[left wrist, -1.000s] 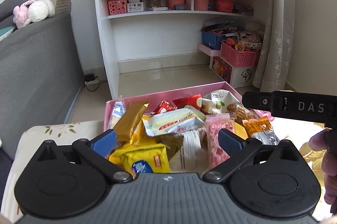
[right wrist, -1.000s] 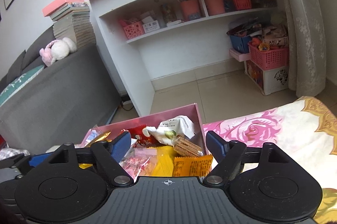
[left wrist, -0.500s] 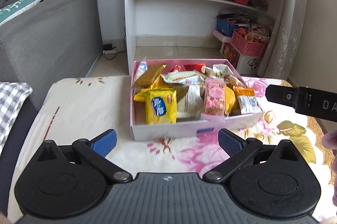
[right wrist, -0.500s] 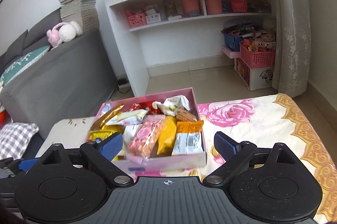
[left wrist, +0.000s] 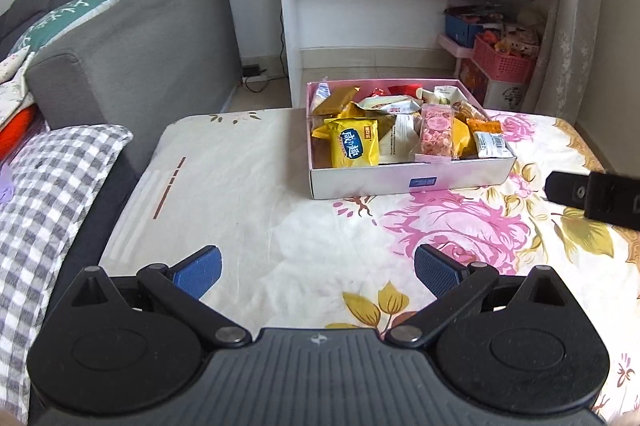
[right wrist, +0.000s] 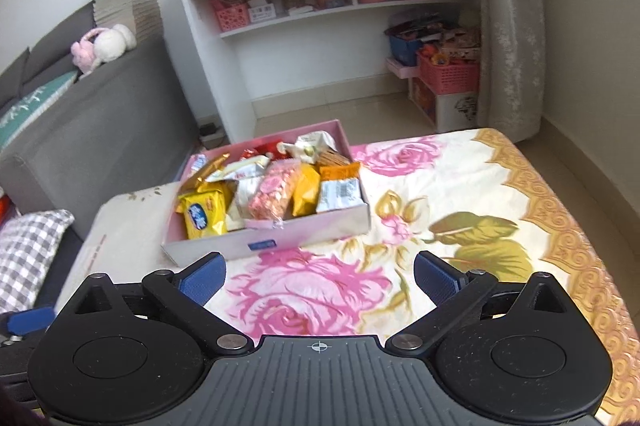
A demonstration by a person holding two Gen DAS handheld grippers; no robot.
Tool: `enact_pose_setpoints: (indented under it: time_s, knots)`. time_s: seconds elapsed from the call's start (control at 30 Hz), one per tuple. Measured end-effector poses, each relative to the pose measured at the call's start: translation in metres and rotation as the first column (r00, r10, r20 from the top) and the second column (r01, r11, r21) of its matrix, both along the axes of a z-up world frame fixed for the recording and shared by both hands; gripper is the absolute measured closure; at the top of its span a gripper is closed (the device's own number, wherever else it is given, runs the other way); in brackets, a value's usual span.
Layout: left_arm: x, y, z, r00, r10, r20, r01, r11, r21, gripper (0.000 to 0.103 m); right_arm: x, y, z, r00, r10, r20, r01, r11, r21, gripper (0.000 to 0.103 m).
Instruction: Organize snacks
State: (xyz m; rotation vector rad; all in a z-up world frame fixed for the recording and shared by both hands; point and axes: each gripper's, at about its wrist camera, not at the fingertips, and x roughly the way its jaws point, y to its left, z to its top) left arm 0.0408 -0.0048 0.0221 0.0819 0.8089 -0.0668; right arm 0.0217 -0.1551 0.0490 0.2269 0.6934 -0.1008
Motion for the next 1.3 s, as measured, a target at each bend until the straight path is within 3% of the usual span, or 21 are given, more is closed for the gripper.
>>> enact_pose_setpoints:
  time_s: [0.17,0.47,1.3]
  knots:
    - [-0.006,0.008,0.004,0.999,0.033,0.019,-0.033,0.999,0.003,0.000,-0.009,0.016,0.001,0.999,0.049,0.012,-0.048,0.995,-0.083,0.002]
    - [-0.005,0.015,0.001,0.999,0.048,-0.002,-0.049,0.999,-0.021,0.000,-0.008,0.030,0.002,0.996,0.083,0.018,-0.080,0.987,-0.139,0.002]
    - [-0.009,0.015,0.003,0.999,0.039,-0.010,-0.040,0.999,-0.034,0.000,-0.009,0.031,0.002,0.997,0.077,0.020,-0.074,0.990,-0.120,0.002]
